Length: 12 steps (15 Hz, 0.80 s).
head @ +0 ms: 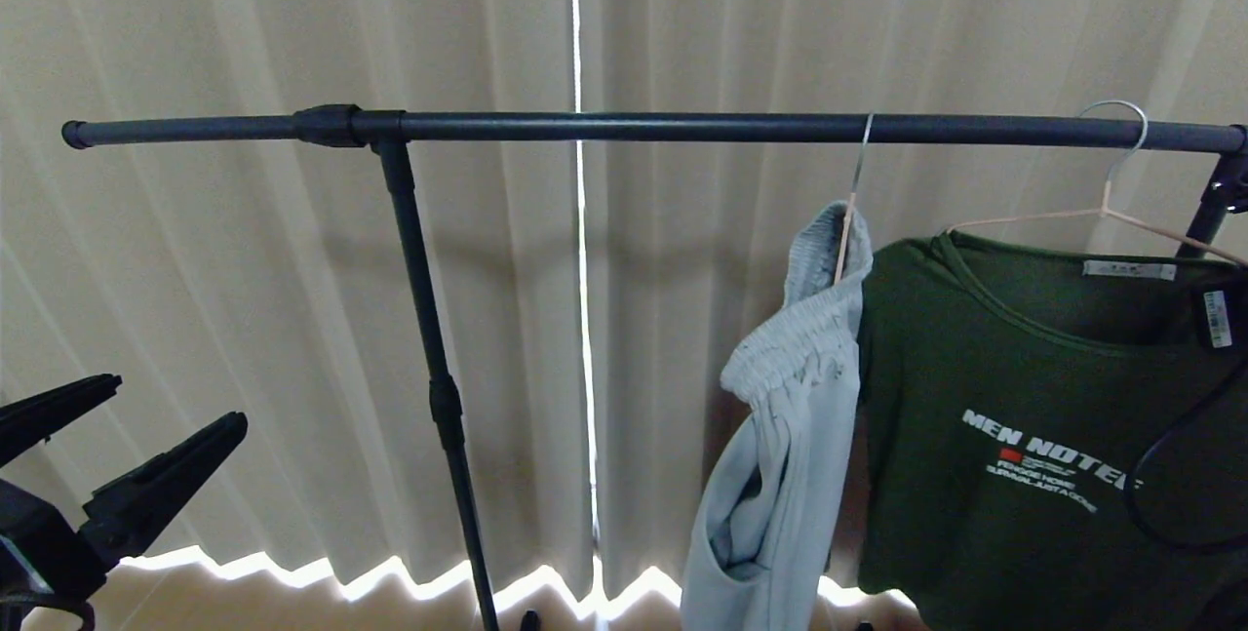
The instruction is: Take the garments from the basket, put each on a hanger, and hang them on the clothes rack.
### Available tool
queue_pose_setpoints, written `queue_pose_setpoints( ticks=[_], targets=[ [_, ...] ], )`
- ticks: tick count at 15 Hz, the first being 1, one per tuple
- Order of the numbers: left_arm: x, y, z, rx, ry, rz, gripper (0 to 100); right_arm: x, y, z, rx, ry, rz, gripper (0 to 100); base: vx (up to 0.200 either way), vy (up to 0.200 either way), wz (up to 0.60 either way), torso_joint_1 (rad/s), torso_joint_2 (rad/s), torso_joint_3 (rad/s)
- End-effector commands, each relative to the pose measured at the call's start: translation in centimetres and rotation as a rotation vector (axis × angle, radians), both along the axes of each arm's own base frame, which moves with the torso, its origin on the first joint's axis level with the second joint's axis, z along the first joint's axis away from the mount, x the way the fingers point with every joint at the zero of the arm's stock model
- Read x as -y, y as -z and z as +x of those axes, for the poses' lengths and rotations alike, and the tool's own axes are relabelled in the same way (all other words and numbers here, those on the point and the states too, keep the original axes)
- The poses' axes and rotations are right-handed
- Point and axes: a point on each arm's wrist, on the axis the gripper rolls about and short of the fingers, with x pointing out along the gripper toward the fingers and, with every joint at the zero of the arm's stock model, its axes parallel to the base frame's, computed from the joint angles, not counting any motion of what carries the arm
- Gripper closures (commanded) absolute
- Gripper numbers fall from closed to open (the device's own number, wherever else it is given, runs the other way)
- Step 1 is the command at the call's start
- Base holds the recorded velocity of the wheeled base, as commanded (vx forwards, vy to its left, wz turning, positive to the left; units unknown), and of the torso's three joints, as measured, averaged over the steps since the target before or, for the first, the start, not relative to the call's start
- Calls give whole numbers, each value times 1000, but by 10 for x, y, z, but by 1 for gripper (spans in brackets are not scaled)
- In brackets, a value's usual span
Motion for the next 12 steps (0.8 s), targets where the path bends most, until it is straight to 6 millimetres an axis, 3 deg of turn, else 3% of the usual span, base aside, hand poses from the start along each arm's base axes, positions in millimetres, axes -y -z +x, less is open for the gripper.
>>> queue_pose_setpoints(
  ticks=[1,6,7,12],
  targets=[
    [0,0,0,2,0,0,0,-4,10,6,-42,-22,5,100,0,0,0,0,0,0],
    [0,0,0,1,-1,4,0,-22,7,-2,-8,-86,31,100,0,0,0,0,0,0],
    [0,0,0,2,-4,7,0,-28,10,-8,-7,-111,42,0,0,0,0,0,0,0],
    [-1,-1,-5,18,-13,3,0,-39,-6,-49,165,-184,162,0,0,0,0,0,0,0]
  ],
)
